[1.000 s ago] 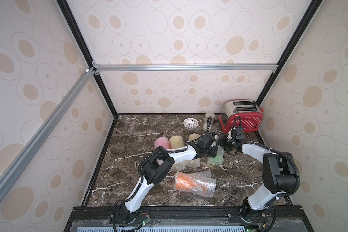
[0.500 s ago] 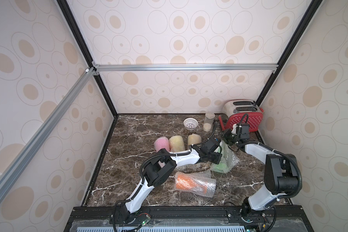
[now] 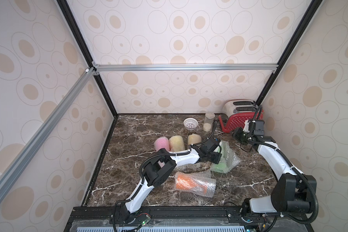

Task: Unpack wine glasses from bubble wrap
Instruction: Unwrap the bubble wrap at the center of the board.

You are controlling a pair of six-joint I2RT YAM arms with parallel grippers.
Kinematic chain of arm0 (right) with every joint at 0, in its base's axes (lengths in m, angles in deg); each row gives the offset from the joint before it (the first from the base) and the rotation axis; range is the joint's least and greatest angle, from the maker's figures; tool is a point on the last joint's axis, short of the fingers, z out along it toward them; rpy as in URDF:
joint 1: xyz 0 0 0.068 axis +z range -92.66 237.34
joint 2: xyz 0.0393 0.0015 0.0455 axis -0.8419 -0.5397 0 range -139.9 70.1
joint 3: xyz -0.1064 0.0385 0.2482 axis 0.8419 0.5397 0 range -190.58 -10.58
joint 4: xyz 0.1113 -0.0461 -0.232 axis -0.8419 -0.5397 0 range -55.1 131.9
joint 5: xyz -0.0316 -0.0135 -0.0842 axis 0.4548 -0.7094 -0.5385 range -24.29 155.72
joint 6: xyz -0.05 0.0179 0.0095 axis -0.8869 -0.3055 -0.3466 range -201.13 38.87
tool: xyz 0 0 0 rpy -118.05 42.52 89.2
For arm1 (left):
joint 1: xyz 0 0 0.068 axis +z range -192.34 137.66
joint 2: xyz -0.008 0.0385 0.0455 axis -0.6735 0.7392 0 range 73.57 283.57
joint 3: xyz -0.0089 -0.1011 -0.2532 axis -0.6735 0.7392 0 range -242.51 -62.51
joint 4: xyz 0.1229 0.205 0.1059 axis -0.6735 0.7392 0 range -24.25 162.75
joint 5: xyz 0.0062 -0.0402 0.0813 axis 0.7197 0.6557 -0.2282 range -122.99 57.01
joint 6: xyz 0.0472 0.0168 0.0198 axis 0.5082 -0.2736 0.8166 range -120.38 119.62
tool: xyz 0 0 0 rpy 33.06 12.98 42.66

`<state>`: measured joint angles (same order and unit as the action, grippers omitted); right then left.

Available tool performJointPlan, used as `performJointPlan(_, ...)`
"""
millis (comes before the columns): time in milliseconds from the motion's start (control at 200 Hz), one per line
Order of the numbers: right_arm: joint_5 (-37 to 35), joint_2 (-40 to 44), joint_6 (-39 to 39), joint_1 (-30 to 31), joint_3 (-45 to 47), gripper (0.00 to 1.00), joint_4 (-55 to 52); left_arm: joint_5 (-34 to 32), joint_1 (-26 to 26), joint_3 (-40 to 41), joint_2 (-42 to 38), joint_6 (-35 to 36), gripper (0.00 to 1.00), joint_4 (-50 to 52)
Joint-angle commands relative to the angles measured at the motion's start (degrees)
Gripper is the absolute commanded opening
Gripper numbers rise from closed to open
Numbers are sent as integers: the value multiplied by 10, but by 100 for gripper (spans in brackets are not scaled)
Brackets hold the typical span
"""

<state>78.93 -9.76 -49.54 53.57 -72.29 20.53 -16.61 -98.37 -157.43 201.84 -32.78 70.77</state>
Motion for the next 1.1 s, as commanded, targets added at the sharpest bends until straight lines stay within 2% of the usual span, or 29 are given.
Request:
performJointPlan(0,-7,19,-59,0,-3,50,-105,-5,3,7,15,-5,0,89)
performJointPlan(135,28,41,-76,0,34,50,-126,-3,9,5,14,-5,0,84)
performJointPlan(290,32,60,-77,0,79,50,-134,6,16,1,14,-4,0,82)
performJointPlan(550,66,18,-66,1,117,49,-93,20,22,2,12,1,0,73)
performJointPlan(820,58,-15,-61,3,128,36,-64,46,36,30,-5,-23,0,32)
performJointPlan(945,47,-17,-64,3,131,21,-61,55,40,30,-7,-25,0,27)
performJointPlan(1095,44,-12,-64,3,138,10,-53,70,47,29,-8,-33,0,24)
